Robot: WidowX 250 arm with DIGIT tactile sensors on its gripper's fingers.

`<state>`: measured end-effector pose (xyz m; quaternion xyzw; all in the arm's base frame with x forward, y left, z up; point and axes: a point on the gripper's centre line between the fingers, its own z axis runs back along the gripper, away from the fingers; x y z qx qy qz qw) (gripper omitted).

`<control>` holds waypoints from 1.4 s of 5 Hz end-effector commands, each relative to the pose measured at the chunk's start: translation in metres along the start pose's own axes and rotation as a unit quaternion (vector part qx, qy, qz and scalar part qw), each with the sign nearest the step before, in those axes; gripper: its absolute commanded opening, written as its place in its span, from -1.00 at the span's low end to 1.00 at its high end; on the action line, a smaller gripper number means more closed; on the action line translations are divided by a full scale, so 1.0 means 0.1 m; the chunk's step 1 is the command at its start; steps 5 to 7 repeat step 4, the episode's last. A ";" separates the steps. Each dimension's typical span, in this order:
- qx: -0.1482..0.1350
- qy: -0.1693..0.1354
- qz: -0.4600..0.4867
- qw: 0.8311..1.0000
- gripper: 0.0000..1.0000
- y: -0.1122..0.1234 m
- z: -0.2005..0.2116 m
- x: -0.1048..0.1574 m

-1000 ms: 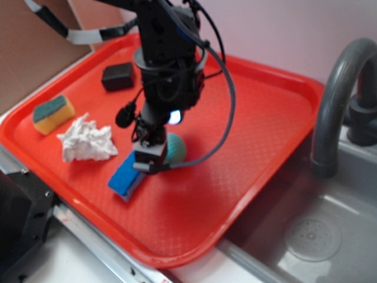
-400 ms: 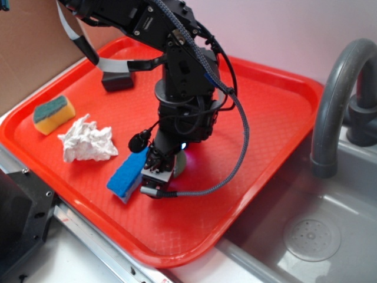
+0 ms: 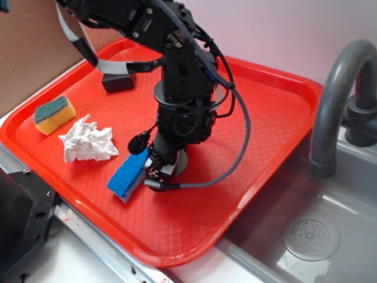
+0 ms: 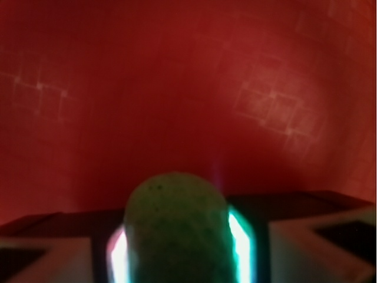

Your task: Grab the green ball.

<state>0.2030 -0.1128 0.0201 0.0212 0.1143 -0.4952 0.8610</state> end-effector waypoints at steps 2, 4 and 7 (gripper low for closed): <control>0.024 -0.177 0.351 0.919 -1.00 0.12 1.34 -0.75; 0.008 -0.164 0.555 0.815 -1.00 0.04 1.76 -0.88; 0.008 -0.164 0.555 0.815 -1.00 0.04 1.76 -0.88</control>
